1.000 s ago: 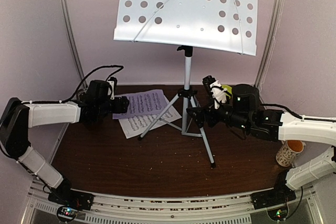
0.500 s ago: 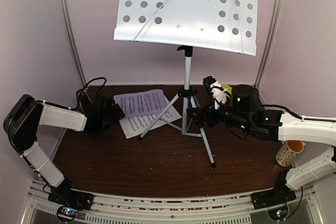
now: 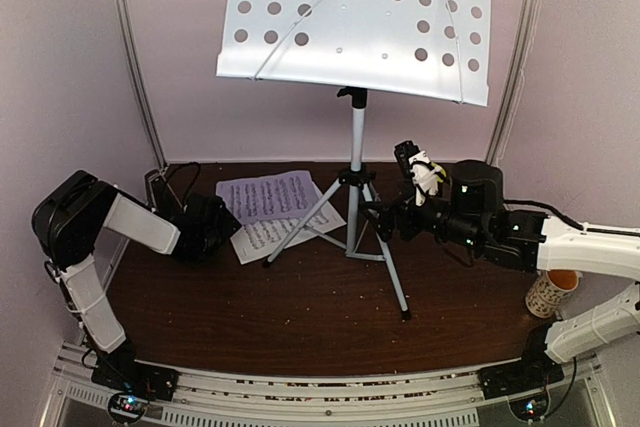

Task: Set up the instrument practice props

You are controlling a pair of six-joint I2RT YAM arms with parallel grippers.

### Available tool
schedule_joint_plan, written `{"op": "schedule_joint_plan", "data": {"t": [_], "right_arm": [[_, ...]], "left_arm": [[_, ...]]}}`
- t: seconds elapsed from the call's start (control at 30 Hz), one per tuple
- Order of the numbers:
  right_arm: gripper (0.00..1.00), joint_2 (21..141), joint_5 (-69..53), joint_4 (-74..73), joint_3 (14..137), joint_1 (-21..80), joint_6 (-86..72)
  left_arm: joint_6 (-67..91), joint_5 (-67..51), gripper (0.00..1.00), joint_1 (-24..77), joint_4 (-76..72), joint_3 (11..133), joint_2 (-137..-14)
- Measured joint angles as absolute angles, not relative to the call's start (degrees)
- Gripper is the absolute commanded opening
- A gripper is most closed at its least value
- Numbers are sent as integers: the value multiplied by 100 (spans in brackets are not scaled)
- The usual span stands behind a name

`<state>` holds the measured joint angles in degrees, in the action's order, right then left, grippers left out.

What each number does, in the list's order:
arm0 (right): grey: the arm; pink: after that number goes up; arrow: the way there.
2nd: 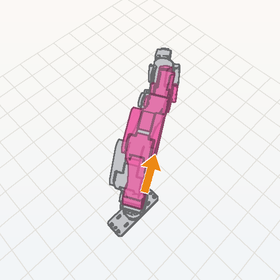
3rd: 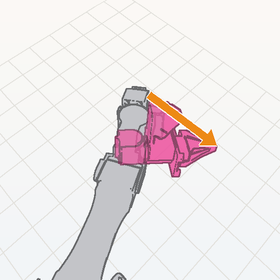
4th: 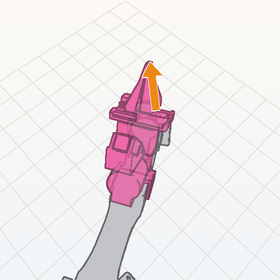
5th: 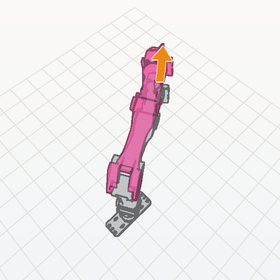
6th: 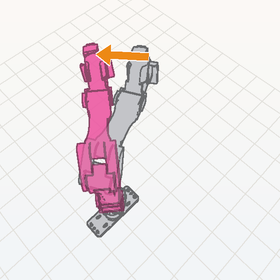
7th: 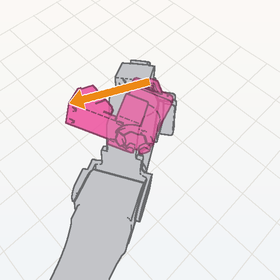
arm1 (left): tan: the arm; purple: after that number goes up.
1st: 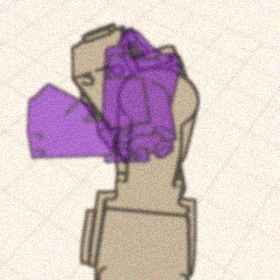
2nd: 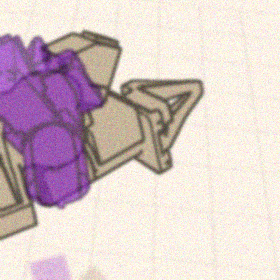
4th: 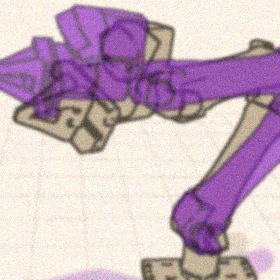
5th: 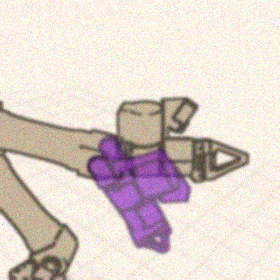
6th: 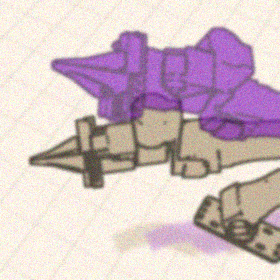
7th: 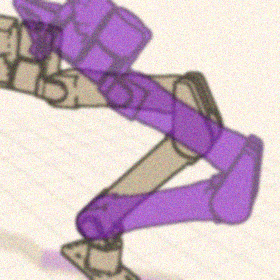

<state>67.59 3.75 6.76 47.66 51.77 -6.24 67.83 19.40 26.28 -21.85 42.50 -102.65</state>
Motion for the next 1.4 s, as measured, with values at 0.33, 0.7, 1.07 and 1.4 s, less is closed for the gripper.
{"op": "schedule_joint_plan", "data": {"t": [0.33,0.7,1.07,1.4], "right_arm": [[100,6755,375,716,4766,5177,-670],[100,6755,377,709,4766,5177,-687],[100,6475,386,598,4766,5177,-687],[100,6228,298,447,4766,5177,-620]], "left_arm": [[7024,1474,70,2169,-3378,4261,-10787],[7111,1068,21,2027,-3804,4525,-11279],[6414,1046,0,2018,-3629,4368,-10643],[4460,1083,0,2091,-2880,4550,-8840]]}}
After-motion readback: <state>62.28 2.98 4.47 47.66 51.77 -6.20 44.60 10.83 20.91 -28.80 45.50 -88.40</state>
